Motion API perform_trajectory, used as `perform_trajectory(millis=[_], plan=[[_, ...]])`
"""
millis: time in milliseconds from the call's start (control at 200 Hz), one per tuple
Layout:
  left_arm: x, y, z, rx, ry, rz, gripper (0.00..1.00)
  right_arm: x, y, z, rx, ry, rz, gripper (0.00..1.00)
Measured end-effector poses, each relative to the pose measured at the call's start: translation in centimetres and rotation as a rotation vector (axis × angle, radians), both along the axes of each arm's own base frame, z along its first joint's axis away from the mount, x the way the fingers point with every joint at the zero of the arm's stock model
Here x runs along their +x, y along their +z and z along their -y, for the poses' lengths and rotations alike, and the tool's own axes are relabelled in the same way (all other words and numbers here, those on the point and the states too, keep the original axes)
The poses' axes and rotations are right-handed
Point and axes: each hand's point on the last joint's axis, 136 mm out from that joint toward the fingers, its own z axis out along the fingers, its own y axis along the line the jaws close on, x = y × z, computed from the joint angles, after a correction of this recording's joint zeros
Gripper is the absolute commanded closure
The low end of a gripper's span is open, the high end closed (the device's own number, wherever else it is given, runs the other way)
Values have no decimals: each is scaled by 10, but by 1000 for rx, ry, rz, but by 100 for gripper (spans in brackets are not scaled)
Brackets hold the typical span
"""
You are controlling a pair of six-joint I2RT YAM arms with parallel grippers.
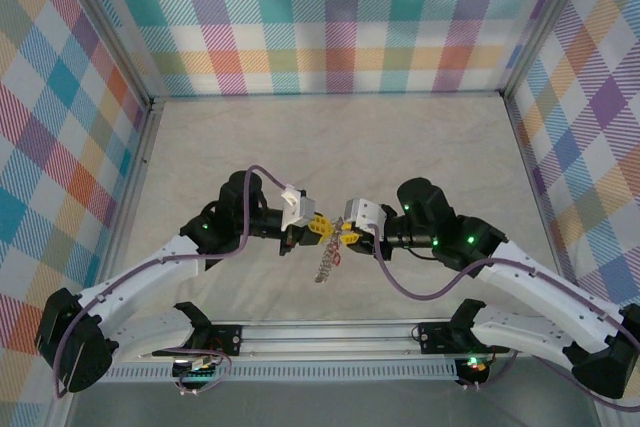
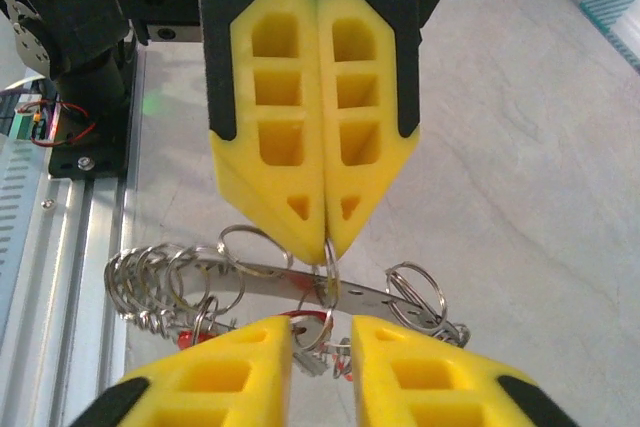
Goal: Put the keys on the keyring
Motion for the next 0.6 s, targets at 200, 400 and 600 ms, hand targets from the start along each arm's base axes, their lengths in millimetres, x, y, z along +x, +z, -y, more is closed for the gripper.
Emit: perform_trajectory(millis=[200, 400, 600], plan=[[-2, 6, 2, -36, -7, -32, 100, 3, -4, -8, 5, 6, -28, 88], [0, 6, 2, -61, 6, -48, 100, 6, -5, -11, 14, -2, -37, 79], [1, 9, 2, -93, 17, -59, 100, 6, -10, -15, 35, 1, -55, 79]])
